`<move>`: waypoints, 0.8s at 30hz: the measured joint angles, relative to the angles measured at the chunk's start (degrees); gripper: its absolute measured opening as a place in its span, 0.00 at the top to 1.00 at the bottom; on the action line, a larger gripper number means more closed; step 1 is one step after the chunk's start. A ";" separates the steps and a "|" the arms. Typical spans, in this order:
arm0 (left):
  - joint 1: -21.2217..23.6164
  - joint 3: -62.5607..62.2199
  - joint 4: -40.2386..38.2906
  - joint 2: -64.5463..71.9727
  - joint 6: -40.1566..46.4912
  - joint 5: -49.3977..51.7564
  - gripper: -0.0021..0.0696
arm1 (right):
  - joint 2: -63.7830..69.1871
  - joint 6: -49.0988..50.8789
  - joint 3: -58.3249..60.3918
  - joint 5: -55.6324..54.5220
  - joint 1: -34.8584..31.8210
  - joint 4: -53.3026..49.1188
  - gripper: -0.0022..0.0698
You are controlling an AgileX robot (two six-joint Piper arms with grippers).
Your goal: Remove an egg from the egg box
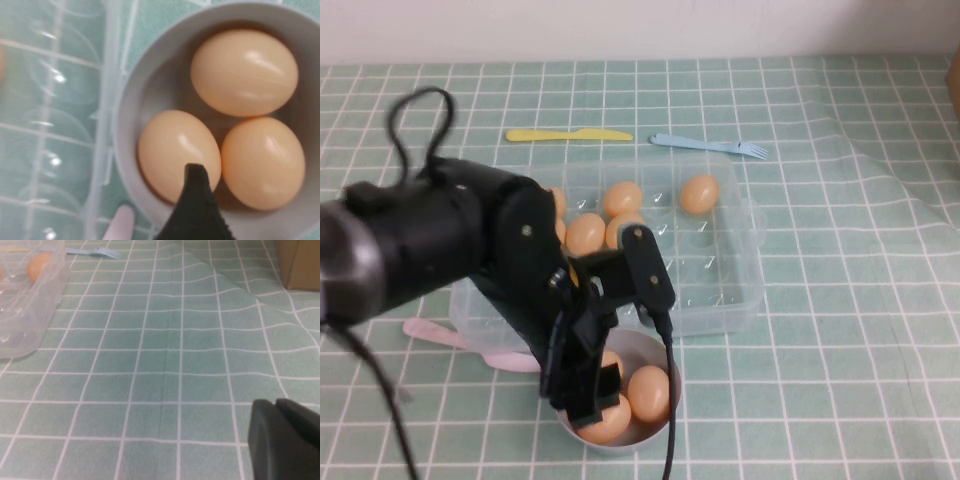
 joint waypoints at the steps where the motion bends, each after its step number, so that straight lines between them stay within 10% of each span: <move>1: 0.00 0.00 0.13 -1.36 0.00 0.00 0.33 | 0.00 0.00 0.00 0.00 0.00 0.00 0.99; 10: -0.09 4.65 -1.32 -22.33 -5.18 -4.38 0.91 | 0.00 0.00 0.00 0.00 0.00 0.00 0.99; 24: -0.09 33.41 -4.16 -53.68 -15.08 -33.81 0.97 | 0.00 0.00 0.00 0.00 0.00 0.00 0.99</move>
